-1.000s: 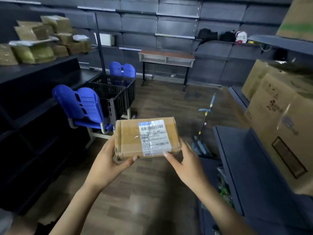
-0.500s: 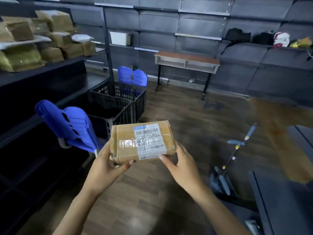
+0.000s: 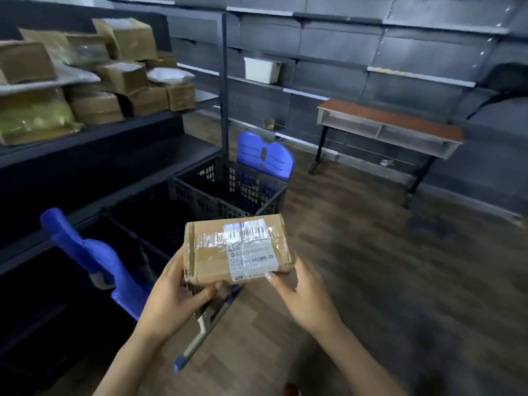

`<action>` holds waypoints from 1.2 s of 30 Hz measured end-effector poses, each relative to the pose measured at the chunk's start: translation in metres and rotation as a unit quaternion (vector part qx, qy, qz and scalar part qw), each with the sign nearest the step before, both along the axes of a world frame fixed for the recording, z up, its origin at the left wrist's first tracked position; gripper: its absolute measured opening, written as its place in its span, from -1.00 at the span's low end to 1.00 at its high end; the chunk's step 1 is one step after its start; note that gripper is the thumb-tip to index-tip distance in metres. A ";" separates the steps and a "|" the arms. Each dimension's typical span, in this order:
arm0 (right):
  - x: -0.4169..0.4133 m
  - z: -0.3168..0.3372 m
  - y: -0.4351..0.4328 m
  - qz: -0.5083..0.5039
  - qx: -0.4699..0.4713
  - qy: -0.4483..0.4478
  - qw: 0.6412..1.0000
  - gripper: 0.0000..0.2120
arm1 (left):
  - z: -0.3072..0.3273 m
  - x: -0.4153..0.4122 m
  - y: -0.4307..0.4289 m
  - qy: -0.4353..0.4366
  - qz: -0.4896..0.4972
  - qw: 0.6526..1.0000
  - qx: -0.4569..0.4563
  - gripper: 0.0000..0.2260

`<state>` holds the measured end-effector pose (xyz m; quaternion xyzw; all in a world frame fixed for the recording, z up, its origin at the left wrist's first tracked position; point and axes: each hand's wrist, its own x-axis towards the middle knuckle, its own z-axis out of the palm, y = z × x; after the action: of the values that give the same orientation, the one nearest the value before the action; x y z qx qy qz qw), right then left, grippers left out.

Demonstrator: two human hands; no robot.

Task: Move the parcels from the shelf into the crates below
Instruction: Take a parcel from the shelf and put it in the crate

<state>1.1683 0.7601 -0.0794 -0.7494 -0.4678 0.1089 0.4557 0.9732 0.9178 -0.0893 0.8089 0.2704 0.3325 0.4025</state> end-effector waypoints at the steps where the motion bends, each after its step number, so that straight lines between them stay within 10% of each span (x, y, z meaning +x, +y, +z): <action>1: 0.019 -0.001 0.018 0.018 -0.004 0.002 1.000 -0.56 | -0.005 0.014 0.011 0.002 0.020 1.000 0.000 -0.39; 12: 0.164 -0.008 0.217 0.217 -0.008 -0.001 0.976 -0.53 | -0.013 0.113 0.117 0.005 0.236 0.971 -0.027 -0.29; 36: 0.187 0.033 0.502 0.427 0.184 0.023 0.885 -0.51 | 0.053 0.145 0.292 -0.053 0.458 0.887 0.036 -0.25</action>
<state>1.3557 1.2617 -0.0461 -0.3770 -0.7437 0.2225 0.5053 1.1183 1.2096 -0.0359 0.5904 0.5766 0.5317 0.1903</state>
